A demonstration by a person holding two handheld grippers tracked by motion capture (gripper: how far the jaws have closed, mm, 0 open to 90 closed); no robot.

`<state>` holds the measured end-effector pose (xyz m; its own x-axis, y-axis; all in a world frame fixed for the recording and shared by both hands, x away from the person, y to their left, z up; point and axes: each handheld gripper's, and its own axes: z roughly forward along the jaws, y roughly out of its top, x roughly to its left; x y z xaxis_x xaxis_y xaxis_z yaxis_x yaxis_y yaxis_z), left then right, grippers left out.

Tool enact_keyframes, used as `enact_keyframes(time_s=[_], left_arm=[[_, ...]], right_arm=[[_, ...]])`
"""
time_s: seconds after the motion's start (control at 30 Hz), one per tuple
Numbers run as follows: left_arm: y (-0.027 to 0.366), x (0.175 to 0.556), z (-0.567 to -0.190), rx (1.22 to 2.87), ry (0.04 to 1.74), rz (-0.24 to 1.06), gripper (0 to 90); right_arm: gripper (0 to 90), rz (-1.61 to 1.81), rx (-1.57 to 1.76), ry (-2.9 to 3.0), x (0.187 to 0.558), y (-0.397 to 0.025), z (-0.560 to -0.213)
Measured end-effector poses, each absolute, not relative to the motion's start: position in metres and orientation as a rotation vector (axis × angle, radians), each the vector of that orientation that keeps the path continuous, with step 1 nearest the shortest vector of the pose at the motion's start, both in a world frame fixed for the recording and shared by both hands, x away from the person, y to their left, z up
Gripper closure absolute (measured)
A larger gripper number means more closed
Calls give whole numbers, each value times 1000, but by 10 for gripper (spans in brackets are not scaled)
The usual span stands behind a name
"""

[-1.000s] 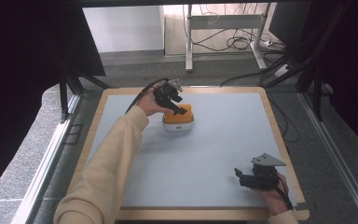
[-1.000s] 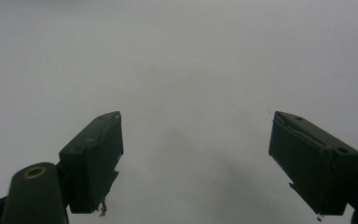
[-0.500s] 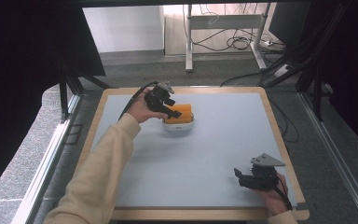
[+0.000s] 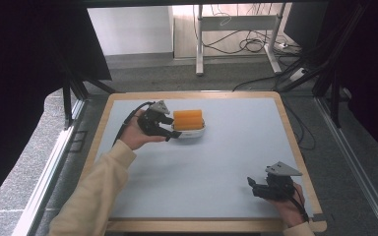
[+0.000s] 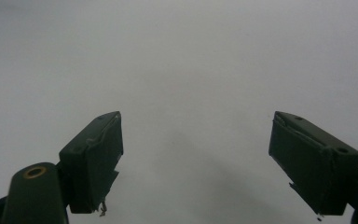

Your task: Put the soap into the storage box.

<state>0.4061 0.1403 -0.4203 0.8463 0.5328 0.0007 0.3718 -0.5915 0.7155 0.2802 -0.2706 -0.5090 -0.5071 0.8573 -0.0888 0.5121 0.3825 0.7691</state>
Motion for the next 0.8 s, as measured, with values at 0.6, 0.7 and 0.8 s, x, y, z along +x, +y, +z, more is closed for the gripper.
enact_keyframes(time_s=[0.6, 0.7, 0.8], left_arm=[[186, 328, -457, 2214, 820, 322, 338], [190, 321, -461, 2201, 829, 321, 337], [191, 319, -461, 2183, 833, 313, 336]], right_arm=[[178, 954, 1174, 2168, 281, -269, -509], [178, 950, 1180, 2167, 281, -269, -510], [177, 948, 1181, 2167, 282, -269, -510]])
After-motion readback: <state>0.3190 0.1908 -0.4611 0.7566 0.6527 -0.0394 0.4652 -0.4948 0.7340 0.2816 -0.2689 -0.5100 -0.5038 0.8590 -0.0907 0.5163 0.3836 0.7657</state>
